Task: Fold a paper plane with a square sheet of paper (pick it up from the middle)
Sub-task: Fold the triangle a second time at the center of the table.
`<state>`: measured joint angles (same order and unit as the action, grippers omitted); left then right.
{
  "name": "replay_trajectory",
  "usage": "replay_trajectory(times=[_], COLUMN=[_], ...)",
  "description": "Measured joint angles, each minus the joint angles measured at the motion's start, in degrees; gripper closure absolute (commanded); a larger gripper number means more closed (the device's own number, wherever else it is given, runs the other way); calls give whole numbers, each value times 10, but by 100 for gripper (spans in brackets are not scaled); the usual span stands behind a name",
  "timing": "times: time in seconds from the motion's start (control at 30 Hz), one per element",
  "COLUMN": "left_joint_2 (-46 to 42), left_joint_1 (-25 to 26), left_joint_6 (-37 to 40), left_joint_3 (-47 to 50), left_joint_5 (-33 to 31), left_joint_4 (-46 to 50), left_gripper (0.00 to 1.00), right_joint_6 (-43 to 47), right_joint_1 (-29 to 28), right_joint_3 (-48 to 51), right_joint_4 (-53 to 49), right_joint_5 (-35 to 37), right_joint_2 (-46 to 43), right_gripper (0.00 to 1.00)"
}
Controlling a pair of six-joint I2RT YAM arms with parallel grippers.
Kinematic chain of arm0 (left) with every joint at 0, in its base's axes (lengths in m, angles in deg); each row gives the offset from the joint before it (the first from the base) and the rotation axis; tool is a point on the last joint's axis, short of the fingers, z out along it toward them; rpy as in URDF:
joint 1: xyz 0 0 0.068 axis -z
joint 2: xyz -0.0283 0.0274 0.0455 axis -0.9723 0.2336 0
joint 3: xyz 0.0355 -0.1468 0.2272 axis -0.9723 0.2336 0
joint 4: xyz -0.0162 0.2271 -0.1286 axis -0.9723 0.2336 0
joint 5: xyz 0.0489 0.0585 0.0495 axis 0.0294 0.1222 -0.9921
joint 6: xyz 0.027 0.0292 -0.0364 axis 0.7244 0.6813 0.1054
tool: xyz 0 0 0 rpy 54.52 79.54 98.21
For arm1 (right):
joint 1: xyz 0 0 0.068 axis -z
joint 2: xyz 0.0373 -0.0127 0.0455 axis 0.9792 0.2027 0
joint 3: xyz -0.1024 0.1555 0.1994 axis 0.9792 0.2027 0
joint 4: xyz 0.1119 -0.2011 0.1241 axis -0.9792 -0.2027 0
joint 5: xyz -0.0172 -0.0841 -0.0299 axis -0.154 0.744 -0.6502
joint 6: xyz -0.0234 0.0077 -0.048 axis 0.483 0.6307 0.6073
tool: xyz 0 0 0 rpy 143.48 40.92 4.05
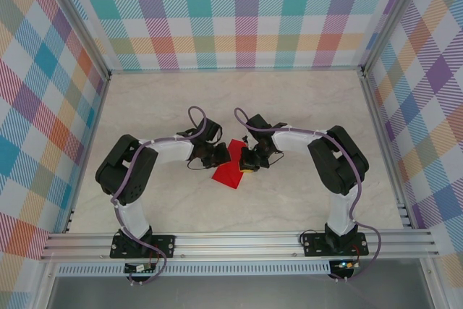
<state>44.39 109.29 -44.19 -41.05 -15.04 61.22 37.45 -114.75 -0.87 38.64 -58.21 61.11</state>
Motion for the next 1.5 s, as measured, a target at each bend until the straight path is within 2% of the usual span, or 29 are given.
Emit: replay_trajectory(times=[0.27,0.47,0.83,1.1,1.5], left_joint_2=[-9,-32,-68,-13,11], left_joint_1=[-7,-26,-18,-6,-2], left_joint_6=[0,5,9,9,17], left_joint_3=[0,-1,-1,-2,-13], left_joint_5=[-38,-63,29,91,76], left_joint_4=[18,70,49,21,44], left_gripper=[87,86,87,88,91], right_joint_6=[0,0,0,0,-2], right_joint_1=[0,0,0,0,0], right_joint_3=[0,0,0,1,1], right_joint_4=[0,0,0,1,1], right_joint_5=[0,0,0,0,0], right_joint_2=[0,0,0,0,-2], right_gripper=[97,98,97,98,97])
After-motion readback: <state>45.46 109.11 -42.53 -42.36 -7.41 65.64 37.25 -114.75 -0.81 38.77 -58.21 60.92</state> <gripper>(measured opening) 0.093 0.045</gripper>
